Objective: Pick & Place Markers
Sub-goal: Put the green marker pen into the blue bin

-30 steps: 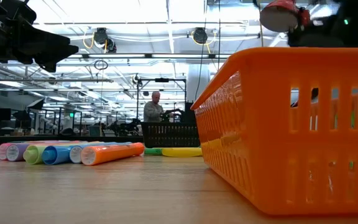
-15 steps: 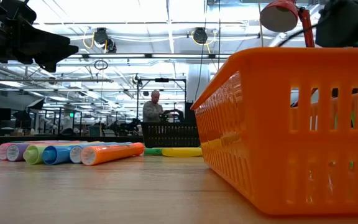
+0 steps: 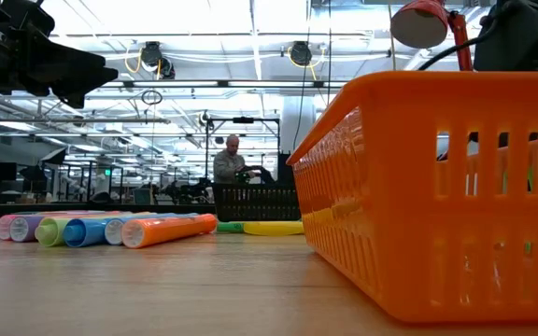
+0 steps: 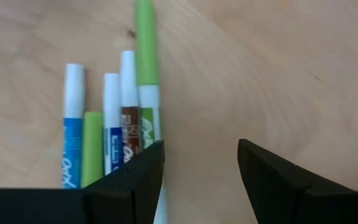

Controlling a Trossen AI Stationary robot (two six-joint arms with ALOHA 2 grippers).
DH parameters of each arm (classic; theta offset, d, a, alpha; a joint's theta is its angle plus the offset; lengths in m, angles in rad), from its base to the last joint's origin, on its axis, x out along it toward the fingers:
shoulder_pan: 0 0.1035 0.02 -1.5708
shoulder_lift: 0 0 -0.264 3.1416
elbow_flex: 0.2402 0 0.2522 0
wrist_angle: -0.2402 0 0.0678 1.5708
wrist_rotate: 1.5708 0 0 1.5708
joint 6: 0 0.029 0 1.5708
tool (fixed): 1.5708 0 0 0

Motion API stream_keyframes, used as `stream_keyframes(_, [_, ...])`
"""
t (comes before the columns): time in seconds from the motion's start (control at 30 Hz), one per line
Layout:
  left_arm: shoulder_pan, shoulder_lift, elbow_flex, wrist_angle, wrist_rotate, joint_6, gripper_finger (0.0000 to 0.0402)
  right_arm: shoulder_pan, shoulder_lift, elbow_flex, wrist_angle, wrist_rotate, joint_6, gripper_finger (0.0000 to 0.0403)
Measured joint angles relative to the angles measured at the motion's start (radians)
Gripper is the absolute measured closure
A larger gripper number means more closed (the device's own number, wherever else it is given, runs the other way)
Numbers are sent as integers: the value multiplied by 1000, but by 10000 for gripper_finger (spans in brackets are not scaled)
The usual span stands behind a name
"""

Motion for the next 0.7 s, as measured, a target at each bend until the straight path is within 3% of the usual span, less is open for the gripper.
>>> stream_keyframes(0.57, [0,0,0,0,0,0,220,0,3,-1,65,0,-54,211])
stream_keyframes(0.7, [0,0,0,0,0,0,220,0,6,-46,148,-1,-95,211])
